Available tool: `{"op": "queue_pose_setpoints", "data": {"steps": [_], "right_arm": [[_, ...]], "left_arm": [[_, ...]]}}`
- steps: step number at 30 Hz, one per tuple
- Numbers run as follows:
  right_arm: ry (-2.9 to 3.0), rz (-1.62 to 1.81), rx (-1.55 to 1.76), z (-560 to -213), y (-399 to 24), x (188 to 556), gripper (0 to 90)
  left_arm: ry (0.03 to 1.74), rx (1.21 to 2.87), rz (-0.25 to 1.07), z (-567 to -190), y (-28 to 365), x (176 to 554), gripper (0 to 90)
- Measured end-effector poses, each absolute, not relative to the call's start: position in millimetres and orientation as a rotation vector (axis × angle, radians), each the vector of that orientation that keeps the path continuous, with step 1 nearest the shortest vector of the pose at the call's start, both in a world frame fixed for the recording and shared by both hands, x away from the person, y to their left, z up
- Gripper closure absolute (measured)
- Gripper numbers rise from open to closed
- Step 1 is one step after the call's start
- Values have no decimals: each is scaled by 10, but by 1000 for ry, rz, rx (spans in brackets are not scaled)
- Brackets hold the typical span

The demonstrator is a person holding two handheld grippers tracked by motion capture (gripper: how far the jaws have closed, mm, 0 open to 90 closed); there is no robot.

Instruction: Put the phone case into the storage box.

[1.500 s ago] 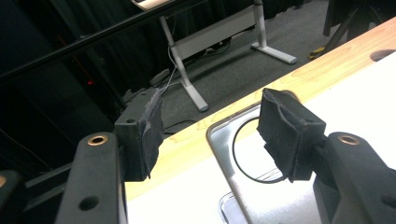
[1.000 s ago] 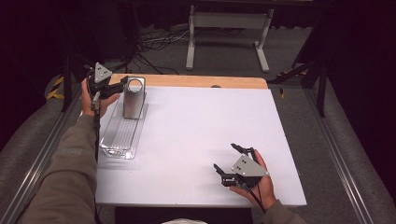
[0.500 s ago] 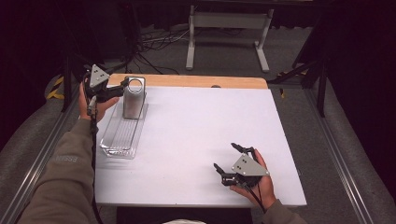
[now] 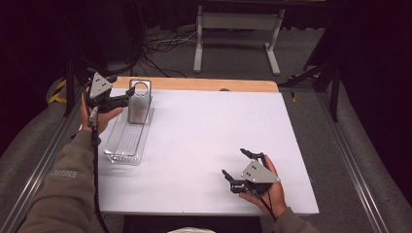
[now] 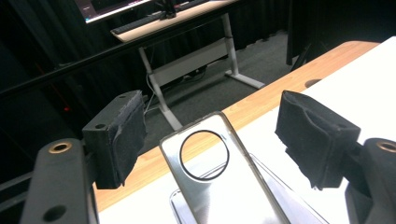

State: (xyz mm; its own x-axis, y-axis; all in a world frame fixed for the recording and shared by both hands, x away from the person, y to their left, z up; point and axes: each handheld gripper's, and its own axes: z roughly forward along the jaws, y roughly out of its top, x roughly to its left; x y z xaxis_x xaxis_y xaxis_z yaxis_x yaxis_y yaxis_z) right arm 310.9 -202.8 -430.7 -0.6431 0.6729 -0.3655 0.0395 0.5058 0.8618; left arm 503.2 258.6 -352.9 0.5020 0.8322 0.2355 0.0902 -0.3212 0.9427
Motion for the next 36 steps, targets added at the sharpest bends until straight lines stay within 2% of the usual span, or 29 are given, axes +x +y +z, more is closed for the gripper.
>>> {"op": "queue_pose_setpoints", "data": {"steps": [36], "right_arm": [[2035,1152,586,-4284,-2036,3107,143]], "left_arm": [[679,1657,860,-3611,2547,4537,83]]}}
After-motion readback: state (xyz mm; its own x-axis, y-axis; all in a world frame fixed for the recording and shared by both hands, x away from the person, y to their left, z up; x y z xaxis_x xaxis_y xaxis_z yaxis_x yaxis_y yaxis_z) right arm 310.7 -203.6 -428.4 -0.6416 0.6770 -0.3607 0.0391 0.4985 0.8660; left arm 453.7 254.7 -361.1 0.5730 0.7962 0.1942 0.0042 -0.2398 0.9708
